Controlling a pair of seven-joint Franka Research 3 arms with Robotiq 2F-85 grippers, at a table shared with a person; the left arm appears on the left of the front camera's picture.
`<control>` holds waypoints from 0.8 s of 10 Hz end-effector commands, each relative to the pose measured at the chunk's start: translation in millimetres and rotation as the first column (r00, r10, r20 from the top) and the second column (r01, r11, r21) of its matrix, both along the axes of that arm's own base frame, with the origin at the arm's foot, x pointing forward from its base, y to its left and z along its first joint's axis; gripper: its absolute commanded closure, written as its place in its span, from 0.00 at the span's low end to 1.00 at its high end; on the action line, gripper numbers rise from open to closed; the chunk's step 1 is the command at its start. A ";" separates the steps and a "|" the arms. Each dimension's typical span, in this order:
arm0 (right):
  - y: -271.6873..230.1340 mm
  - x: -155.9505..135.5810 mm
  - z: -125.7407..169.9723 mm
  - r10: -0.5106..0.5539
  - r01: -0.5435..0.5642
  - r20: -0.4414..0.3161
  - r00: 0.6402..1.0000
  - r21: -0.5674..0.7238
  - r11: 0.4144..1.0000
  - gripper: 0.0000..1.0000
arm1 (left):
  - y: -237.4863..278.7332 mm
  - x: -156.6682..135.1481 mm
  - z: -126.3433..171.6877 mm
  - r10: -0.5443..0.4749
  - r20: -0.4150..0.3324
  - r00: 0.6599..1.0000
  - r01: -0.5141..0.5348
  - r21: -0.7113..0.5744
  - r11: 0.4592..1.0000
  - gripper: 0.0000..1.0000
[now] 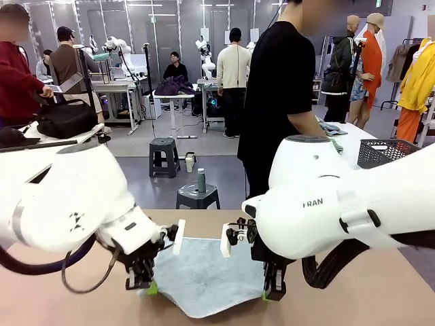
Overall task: Fold the towels and place them in the basket.
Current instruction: When a person lays out a Towel with hook on the table, fold it in half twice.
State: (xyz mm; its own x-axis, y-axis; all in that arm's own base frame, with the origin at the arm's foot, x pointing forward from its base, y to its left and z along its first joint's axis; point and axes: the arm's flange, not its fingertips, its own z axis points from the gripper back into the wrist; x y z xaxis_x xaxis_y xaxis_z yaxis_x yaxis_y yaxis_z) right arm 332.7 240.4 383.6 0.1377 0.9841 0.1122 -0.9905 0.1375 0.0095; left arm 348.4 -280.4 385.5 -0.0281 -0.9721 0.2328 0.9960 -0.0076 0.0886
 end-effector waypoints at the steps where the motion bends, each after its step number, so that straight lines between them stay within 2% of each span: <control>1: 3.3 31.3 13.5 -0.005 0.006 -0.033 0.999 0.012 1.000 0.89 | -18.3 29.9 18.0 -0.030 -0.033 0.999 0.030 0.003 1.000 0.98; 2: 6.6 50.2 20.3 -0.027 0.026 -0.036 0.999 -0.017 1.000 0.89 | -29.3 50.8 26.9 -0.010 -0.063 0.998 0.011 0.008 1.000 0.98; 5: 9.7 96.3 32.1 -0.073 0.073 -0.035 0.997 -0.012 0.997 0.89 | -48.3 98.7 43.2 0.015 -0.021 1.000 -0.015 0.020 1.000 0.98; 8: 6.8 147.4 32.2 -0.124 0.122 -0.061 0.990 -0.036 0.992 0.89 | -45.0 146.3 46.8 0.043 -0.025 0.999 -0.042 0.039 0.998 0.98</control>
State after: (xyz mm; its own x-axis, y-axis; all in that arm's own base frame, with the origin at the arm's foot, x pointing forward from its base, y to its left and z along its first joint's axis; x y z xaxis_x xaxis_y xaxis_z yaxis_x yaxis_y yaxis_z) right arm 466.2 239.1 414.5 0.2440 0.9633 0.1116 -0.9694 0.2389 0.0573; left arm 484.7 -318.8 428.4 0.0024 -0.9738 0.2272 0.9962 0.0220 0.0838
